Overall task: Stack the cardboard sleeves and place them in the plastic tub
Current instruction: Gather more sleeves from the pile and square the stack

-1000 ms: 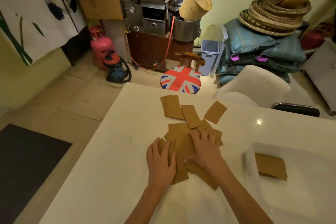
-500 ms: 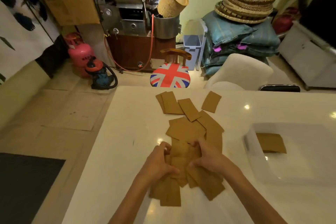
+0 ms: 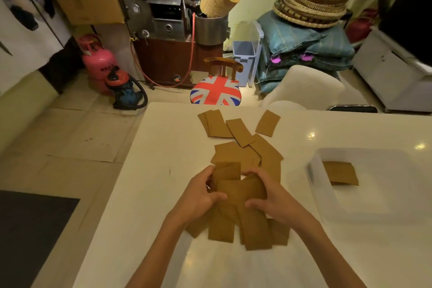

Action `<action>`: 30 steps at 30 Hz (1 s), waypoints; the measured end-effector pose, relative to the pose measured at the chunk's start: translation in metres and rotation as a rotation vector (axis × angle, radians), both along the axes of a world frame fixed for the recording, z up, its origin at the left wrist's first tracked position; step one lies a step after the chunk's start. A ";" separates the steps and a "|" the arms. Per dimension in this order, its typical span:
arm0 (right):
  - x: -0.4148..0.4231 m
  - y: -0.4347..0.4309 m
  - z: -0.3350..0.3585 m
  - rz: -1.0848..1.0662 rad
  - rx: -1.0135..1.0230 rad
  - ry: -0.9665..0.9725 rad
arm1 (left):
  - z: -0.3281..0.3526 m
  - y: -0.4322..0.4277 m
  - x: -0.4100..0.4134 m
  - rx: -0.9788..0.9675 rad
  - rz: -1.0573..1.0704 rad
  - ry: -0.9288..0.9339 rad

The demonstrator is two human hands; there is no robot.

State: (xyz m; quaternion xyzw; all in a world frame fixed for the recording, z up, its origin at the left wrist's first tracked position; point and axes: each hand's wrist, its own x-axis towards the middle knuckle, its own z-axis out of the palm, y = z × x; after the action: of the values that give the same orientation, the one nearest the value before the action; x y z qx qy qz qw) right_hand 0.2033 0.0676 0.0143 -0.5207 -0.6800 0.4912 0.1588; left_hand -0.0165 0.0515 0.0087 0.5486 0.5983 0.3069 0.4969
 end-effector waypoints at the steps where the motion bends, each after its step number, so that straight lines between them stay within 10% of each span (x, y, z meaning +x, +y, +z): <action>1: -0.001 -0.001 0.005 -0.038 0.060 0.026 | 0.006 0.001 0.002 0.040 0.038 -0.034; 6: -0.016 -0.009 0.010 -0.211 0.267 0.191 | 0.009 0.000 0.004 0.079 0.050 -0.319; 11: -0.023 -0.024 -0.031 -0.110 0.368 -0.224 | -0.007 -0.007 0.011 0.075 0.072 -0.120; 15: -0.005 -0.038 -0.040 -0.403 0.478 -0.204 | -0.008 -0.012 0.004 0.108 0.179 -0.144; 21: 0.027 -0.081 -0.072 -0.405 0.237 -0.564 | -0.021 -0.036 -0.009 0.091 0.300 -0.265; 30: 0.017 -0.073 -0.048 -0.397 0.175 -0.109 | -0.035 -0.048 -0.059 -0.012 0.255 -0.237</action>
State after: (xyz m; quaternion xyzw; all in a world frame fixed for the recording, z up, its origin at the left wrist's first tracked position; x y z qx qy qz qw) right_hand 0.2204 -0.0059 -0.0334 -0.6545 -0.6117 0.3606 0.2599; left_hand -0.0750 0.0033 -0.0259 0.4251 0.6024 0.4263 0.5242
